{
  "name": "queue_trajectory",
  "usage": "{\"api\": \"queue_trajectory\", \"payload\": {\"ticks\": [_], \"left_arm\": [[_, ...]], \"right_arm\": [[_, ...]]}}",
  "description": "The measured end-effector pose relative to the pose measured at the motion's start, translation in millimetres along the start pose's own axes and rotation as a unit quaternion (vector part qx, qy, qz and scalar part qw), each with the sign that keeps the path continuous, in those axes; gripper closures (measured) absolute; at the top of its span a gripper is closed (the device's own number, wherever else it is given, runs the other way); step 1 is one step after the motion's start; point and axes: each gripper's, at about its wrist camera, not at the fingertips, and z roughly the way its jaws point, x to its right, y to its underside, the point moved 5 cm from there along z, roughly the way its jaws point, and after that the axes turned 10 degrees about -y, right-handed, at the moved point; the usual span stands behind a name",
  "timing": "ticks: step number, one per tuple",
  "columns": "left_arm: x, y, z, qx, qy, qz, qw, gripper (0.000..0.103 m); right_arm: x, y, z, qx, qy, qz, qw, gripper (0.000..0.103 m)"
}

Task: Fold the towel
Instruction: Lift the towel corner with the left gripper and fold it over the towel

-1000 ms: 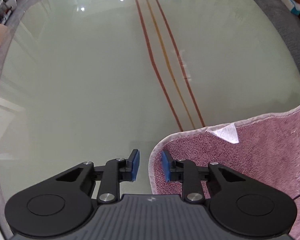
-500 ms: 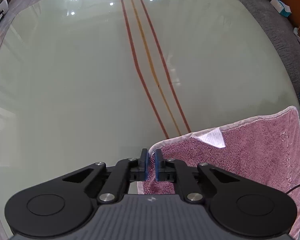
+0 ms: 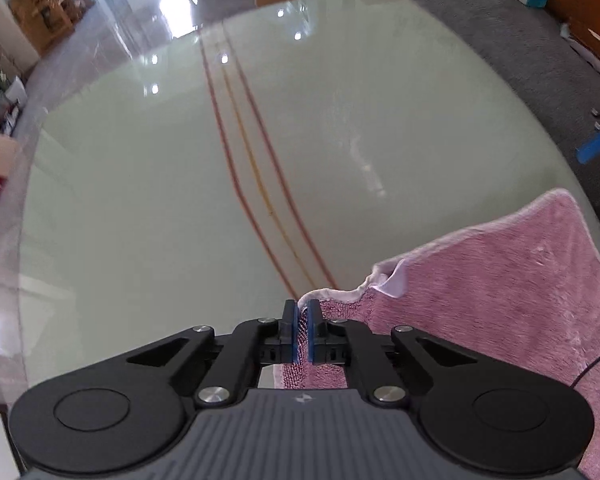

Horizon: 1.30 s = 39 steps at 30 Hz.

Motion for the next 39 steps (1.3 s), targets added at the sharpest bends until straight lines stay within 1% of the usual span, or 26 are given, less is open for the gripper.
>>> {"api": "queue_trajectory", "payload": {"ticks": [2,3,6,7,8,10,12,15,17,18,19,23,26,28,29,31,32,34,39], "left_arm": [[22,-3,-6,0.018,-0.023,0.015,0.9995,0.099],[20,-7,3,0.022,-0.029,0.018,0.9992,0.099],[38,11,-3,0.039,-0.069,0.037,0.9961,0.098],[55,17,-4,0.043,-0.093,0.051,0.9934,0.098],[68,23,-5,0.046,-0.107,0.064,0.9912,0.098],[79,36,-9,0.049,-0.125,0.074,0.9882,0.097],[89,46,-6,0.042,-0.131,0.069,0.988,0.096],[99,55,-3,0.036,-0.137,0.063,0.988,0.088],[103,56,-7,0.039,-0.146,0.061,0.9866,0.078],[111,50,-1,0.038,-0.148,0.062,0.9862,0.07],[111,51,-4,0.037,-0.152,0.069,0.9853,0.065],[124,50,-3,0.021,-0.151,0.098,0.9835,0.057],[131,59,6,0.003,-0.167,0.127,0.9778,0.057],[134,60,13,-0.006,-0.172,0.137,0.9755,0.059],[134,60,14,-0.008,-0.175,0.139,0.9747,0.06],[136,60,19,-0.015,-0.175,0.146,0.9736,0.068],[136,61,20,-0.018,-0.174,0.147,0.9736,0.069],[136,62,23,-0.024,-0.171,0.15,0.9734,0.073],[136,61,25,-0.031,-0.173,0.167,0.9702,0.076]], "right_arm": [[0,0,0,0.0,-0.002,-0.001,1.0,0.024],[-1,0,0,0.0,-0.002,-0.003,1.0,0.024],[-3,0,-1,0.002,-0.004,-0.009,1.0,0.024],[-4,0,-1,0.003,-0.004,-0.01,1.0,0.023],[-4,1,-2,0.003,-0.005,-0.013,1.0,0.022],[-7,2,-1,0.002,-0.007,-0.015,1.0,0.021],[-8,2,0,0.0,-0.008,-0.016,1.0,0.021],[-9,2,-3,0.0,-0.009,-0.021,1.0,0.021],[-10,1,-4,0.001,-0.01,-0.023,1.0,0.021],[-11,1,-4,0.001,-0.01,-0.024,1.0,0.021],[-11,0,-4,0.002,-0.01,-0.024,1.0,0.021],[-14,1,-3,0.002,-0.011,-0.026,1.0,0.021],[-15,4,-2,-0.001,-0.011,-0.026,1.0,0.02],[-15,6,-3,-0.002,-0.011,-0.025,1.0,0.02],[-15,6,-3,-0.002,-0.011,-0.027,1.0,0.019],[-15,5,-4,-0.001,-0.01,-0.028,1.0,0.019],[-15,5,-4,0.0,-0.01,-0.028,1.0,0.019],[-15,5,-5,0.001,-0.01,-0.027,1.0,0.019],[-15,7,-5,-0.001,-0.011,-0.027,1.0,0.019]]}}
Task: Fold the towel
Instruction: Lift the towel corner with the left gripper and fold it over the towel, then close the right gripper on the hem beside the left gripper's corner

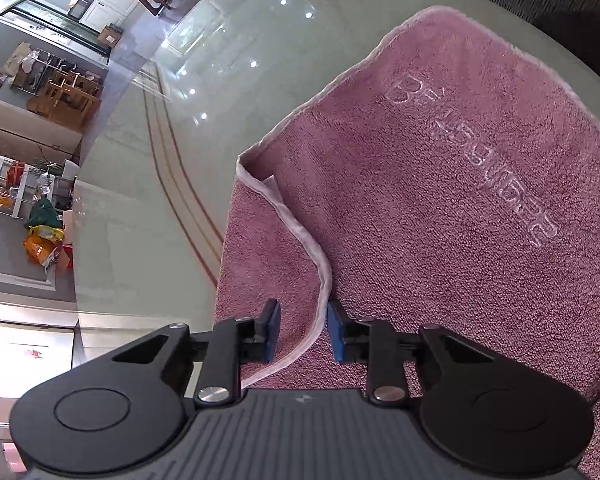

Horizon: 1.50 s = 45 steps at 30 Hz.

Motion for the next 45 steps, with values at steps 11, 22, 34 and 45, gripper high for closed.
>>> {"api": "queue_trajectory", "payload": {"ticks": [11,22,34,45], "left_arm": [[0,-1,-1,-0.007,0.04,0.023,0.9989,0.1],[-44,-1,-18,0.0,0.027,-0.019,0.9995,0.102],[-65,-7,-22,0.001,0.003,-0.032,0.9995,0.102],[-67,-5,-16,-0.001,0.01,-0.046,0.9989,0.102]], "right_arm": [[-3,3,1,-0.007,-0.007,0.007,1.0,0.019],[12,7,15,-0.029,-0.005,0.031,0.999,0.039],[34,6,28,-0.042,0.034,0.051,0.997,0.073],[22,5,37,-0.064,0.086,-0.005,0.994,0.094]]}}
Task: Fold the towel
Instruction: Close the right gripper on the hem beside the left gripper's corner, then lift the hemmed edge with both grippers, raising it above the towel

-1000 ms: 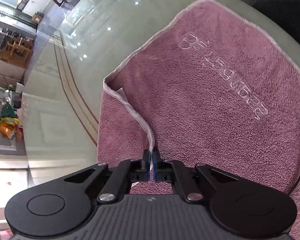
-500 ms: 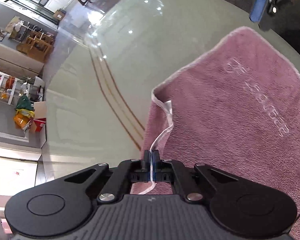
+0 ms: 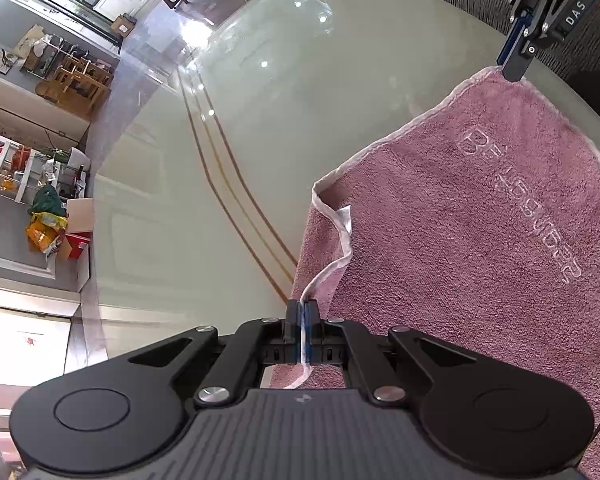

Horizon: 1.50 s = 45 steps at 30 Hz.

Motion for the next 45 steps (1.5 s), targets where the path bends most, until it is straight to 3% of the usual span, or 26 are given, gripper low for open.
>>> {"api": "queue_trajectory", "payload": {"ticks": [9,19,31,33,37,42,45], "left_arm": [[2,4,3,-0.008,-0.001,-0.004,1.0,0.101],[0,8,5,-0.018,-0.001,-0.008,0.9998,0.101],[1,15,6,-0.024,0.0,-0.011,0.9996,0.101],[1,16,7,-0.024,0.0,-0.013,0.9996,0.101],[2,17,8,-0.024,0.001,-0.014,0.9996,0.101],[5,19,9,-0.023,0.002,-0.015,0.9996,0.101],[4,21,9,-0.022,0.003,-0.016,0.9996,0.101]], "right_arm": [[-7,-8,0,0.007,-0.005,-0.008,1.0,0.096],[-41,-16,-13,0.028,-0.048,-0.042,0.998,0.096],[-78,4,24,-0.015,-0.074,-0.092,0.993,0.096],[-82,4,20,-0.009,-0.08,-0.109,0.991,0.095],[-90,8,10,0.002,-0.088,-0.133,0.987,0.074],[-88,9,11,0.004,-0.081,-0.13,0.988,0.074],[-95,7,17,0.018,-0.049,-0.164,0.985,0.074]]}}
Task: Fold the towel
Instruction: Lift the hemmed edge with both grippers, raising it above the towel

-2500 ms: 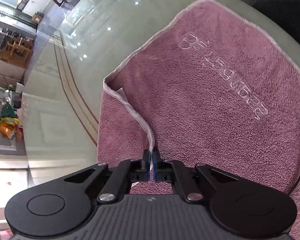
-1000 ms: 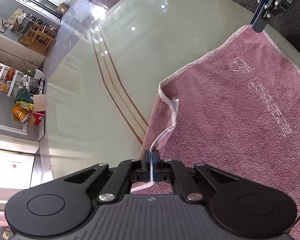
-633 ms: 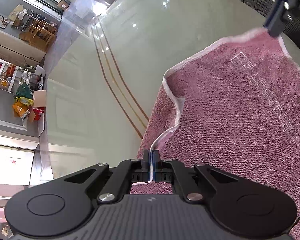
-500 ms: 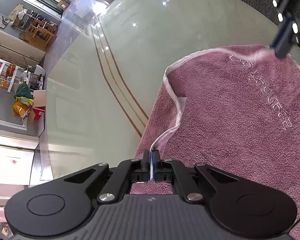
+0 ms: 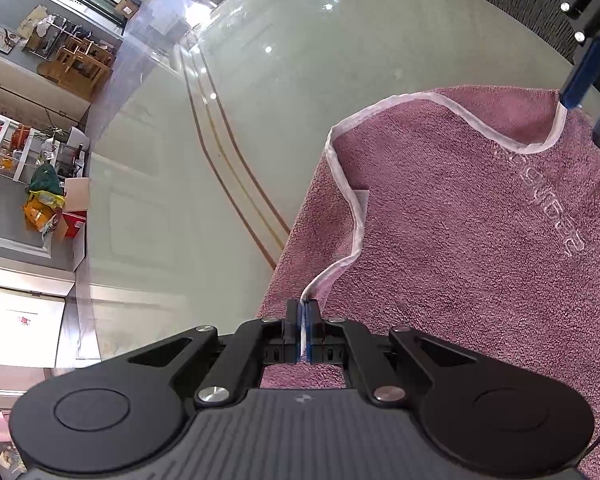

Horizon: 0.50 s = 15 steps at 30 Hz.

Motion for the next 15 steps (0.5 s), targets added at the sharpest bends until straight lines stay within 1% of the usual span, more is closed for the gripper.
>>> {"api": "queue_trajectory", "payload": {"ticks": [1,3,5,8,15], "left_arm": [[0,1,0,0.0,0.0,0.0,1.0,0.101],[-1,2,1,-0.001,0.0,-0.002,1.0,0.101],[-1,3,1,-0.001,0.001,-0.002,1.0,0.101],[0,2,2,0.001,0.002,-0.002,1.0,0.101],[1,2,4,0.002,0.004,0.001,1.0,0.101]], "right_arm": [[-2,0,2,0.001,0.005,-0.008,1.0,0.074],[-13,-1,10,0.005,0.037,-0.057,0.998,0.075],[-19,0,21,-0.004,0.057,-0.082,0.995,0.079],[-24,3,33,-0.018,0.071,-0.098,0.992,0.082],[-24,0,47,-0.036,0.101,-0.116,0.988,0.082]]}}
